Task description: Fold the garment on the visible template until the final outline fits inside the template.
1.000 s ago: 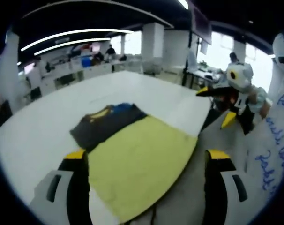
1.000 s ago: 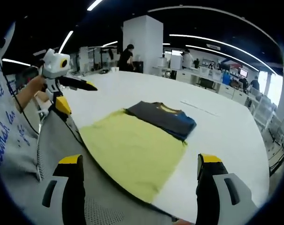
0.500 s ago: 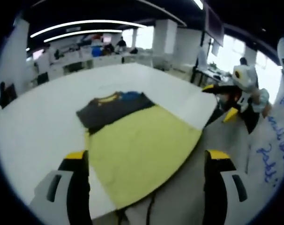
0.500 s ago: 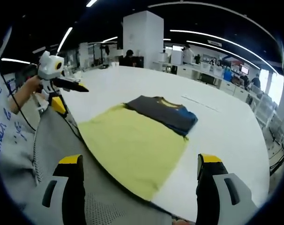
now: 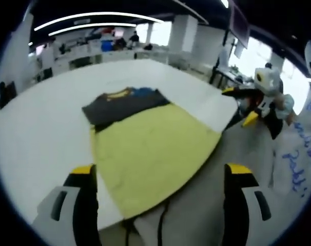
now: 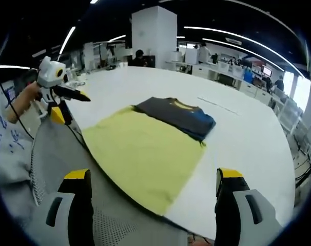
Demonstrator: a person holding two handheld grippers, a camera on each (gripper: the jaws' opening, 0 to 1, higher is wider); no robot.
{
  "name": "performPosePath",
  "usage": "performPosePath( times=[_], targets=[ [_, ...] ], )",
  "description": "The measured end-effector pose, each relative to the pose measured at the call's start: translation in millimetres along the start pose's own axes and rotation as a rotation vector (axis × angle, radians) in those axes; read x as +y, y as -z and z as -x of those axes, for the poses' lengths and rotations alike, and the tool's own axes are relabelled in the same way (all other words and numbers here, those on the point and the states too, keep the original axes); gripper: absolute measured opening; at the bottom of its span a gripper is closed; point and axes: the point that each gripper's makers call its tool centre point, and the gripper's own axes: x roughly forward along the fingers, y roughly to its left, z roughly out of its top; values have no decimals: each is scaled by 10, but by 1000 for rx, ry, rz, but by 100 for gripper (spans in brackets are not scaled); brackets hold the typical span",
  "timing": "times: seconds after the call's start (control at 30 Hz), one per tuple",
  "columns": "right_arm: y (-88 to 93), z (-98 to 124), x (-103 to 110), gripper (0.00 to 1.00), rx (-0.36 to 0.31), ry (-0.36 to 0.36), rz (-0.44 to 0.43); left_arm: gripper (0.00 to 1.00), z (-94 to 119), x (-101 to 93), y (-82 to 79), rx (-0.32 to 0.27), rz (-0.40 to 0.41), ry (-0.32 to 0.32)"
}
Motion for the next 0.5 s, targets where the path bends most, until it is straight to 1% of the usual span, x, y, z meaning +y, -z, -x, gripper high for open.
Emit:
performPosePath(
  times=[0.2, 0.33, 0.5],
  targets=[
    [51, -20, 18, 100, 25, -12, -3, 100, -4, 27, 95, 34, 6, -13],
    [79, -41, 29, 100, 43, -21, 2, 100, 13, 79, 195, 77, -6, -40],
    [157, -72, 29, 100, 73, -30, 8, 99, 39, 122, 238, 75, 19, -52]
  ],
)
